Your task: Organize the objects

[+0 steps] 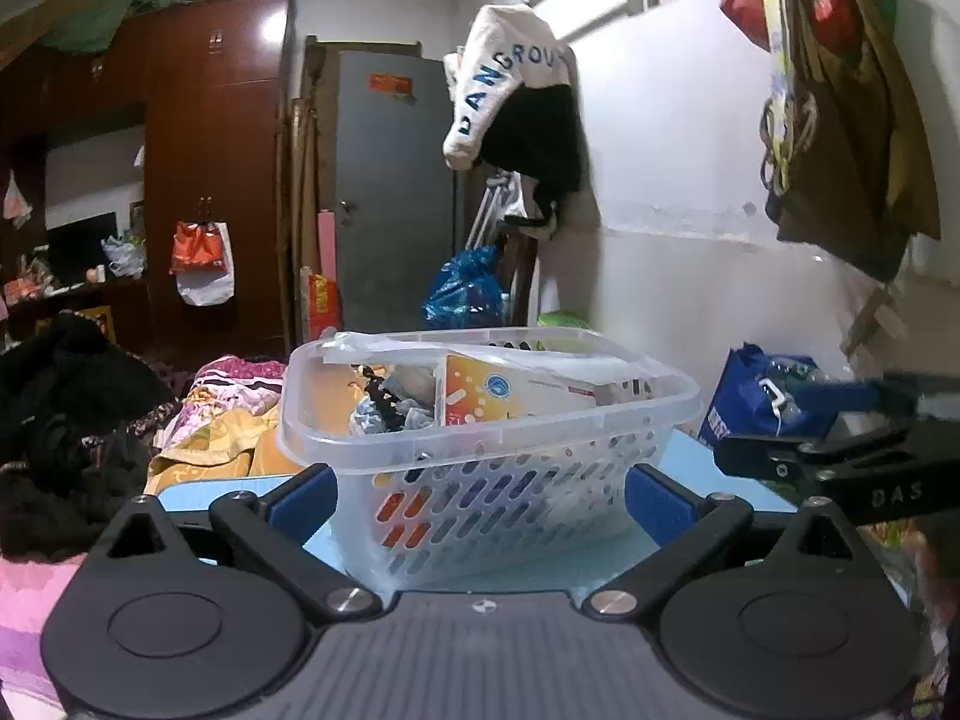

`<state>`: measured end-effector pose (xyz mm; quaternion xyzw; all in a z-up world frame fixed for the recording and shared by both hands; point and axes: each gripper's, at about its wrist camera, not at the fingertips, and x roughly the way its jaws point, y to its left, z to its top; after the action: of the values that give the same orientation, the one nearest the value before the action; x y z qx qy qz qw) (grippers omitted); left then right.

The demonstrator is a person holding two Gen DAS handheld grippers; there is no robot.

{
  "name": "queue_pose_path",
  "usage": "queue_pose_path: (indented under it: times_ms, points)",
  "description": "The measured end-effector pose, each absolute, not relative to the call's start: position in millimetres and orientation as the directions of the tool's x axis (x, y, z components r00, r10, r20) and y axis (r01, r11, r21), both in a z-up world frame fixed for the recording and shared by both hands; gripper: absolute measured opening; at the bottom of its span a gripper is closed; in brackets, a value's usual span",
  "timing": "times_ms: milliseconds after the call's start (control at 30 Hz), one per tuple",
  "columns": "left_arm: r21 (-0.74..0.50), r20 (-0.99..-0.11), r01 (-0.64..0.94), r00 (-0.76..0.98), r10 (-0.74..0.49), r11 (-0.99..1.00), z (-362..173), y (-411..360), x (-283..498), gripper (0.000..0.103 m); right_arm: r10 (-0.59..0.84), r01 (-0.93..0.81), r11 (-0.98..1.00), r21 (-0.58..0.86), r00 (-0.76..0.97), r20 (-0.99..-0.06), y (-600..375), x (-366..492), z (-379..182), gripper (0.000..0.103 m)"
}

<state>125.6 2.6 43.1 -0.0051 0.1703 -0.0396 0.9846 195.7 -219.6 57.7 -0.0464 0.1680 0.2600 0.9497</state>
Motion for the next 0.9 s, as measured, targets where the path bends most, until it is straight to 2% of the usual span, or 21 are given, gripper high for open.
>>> queue_pose_path:
  times_ms: [300,900]
  points:
    - [-0.027,-0.332,0.05,0.942,-0.056,0.998,37,-2,124,0.103,0.5,-0.511,0.857,0.073,0.788,-0.359,-228,202,48,0.103]
    - [0.005,-0.332,0.032,0.943,-0.028,0.999,34,-15,120,0.103,0.482,-0.499,0.865,0.044,0.806,-0.343,-225,188,42,0.103]
